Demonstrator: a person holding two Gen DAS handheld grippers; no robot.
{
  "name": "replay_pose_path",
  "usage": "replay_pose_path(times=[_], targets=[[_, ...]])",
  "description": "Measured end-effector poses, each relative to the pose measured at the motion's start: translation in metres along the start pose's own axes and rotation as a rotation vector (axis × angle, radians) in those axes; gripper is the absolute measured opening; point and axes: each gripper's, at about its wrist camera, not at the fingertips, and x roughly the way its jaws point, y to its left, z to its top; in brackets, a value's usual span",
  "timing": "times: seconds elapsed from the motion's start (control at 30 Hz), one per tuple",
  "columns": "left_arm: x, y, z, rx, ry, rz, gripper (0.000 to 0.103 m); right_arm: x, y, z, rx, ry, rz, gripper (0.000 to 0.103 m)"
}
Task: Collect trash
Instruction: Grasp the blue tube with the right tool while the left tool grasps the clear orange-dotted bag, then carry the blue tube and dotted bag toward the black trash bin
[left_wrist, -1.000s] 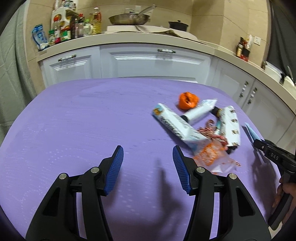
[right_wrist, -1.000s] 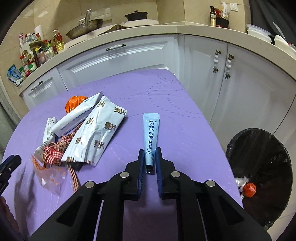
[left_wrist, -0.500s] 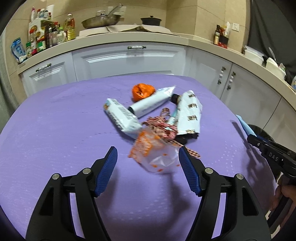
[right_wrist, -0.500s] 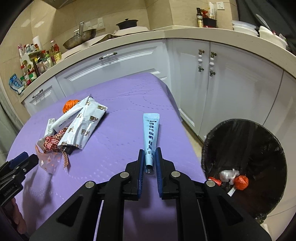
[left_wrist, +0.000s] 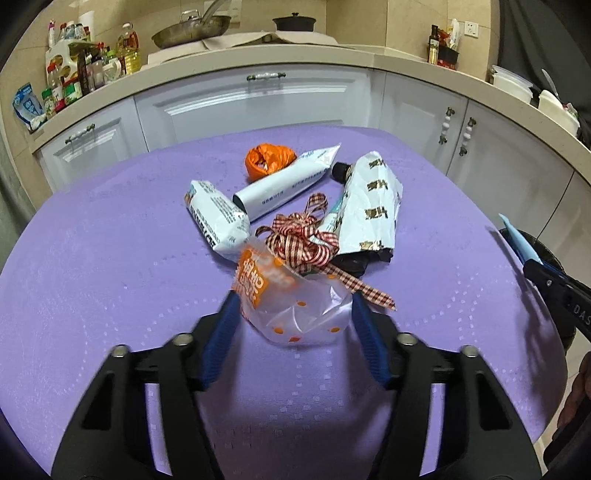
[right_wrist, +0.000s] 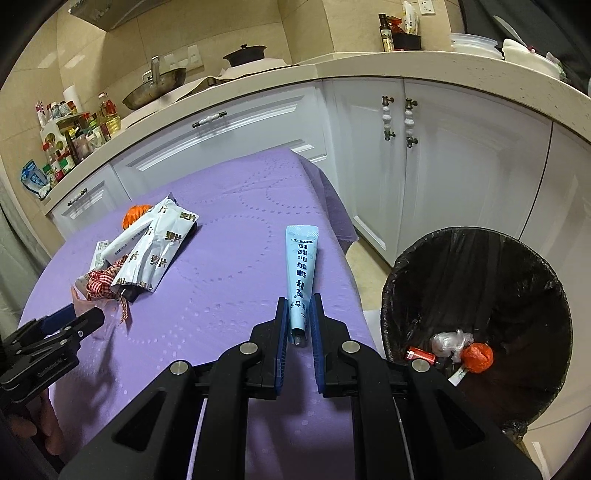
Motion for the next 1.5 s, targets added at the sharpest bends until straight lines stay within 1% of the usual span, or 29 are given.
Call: replay_pose_path(times=[0.07,0.13,0.2,0.3,0.5,0.7,1.0,1.2,1.5], targets=[[0.000,0.001,-0.001,-0.003,0.003,-0.005,0.053,0.000,0.000,0.000,-0.001,0.000,0.000,0.013],[-0.001,0.001,-0.002,0.002,0.001,-0.006,0.050,0.000,0.000,0.000,-0.001,0.001,-0.001,0.013],[-0.001,0.001,-0.004,0.011,0.000,-0.006,0.044,0.000,0.001,0.000,-0.002,0.000,0.000,0.013],[-0.003,0.004,-0.009,0.022,0.000,-0.013,0.042,-0.002,0.003,-0.002,-0.008,-0.001,0.000,0.013],[-0.008,0.011,-0.013,0.015,-0.011,-0.021,0.040,-0.005,0.010,-0.004,-0.023,0.002,0.002,0.013],[-0.023,0.021,-0.016,0.007,-0.035,-0.023,0.040,-0.012,0.015,-0.004,-0.034,-0.011,0.001,0.013],[-0.044,0.029,-0.010,-0.006,-0.085,-0.018,0.040,-0.029,0.015,-0.008,-0.035,-0.041,-0.014,0.013],[-0.050,0.014,-0.003,0.021,-0.110,-0.055,0.040,-0.045,0.005,-0.010,-0.019,-0.067,-0.061,0.013],[-0.055,-0.037,0.009,0.101,-0.153,-0.156,0.040,-0.067,-0.030,-0.015,0.035,-0.098,-0.163,0.013]])
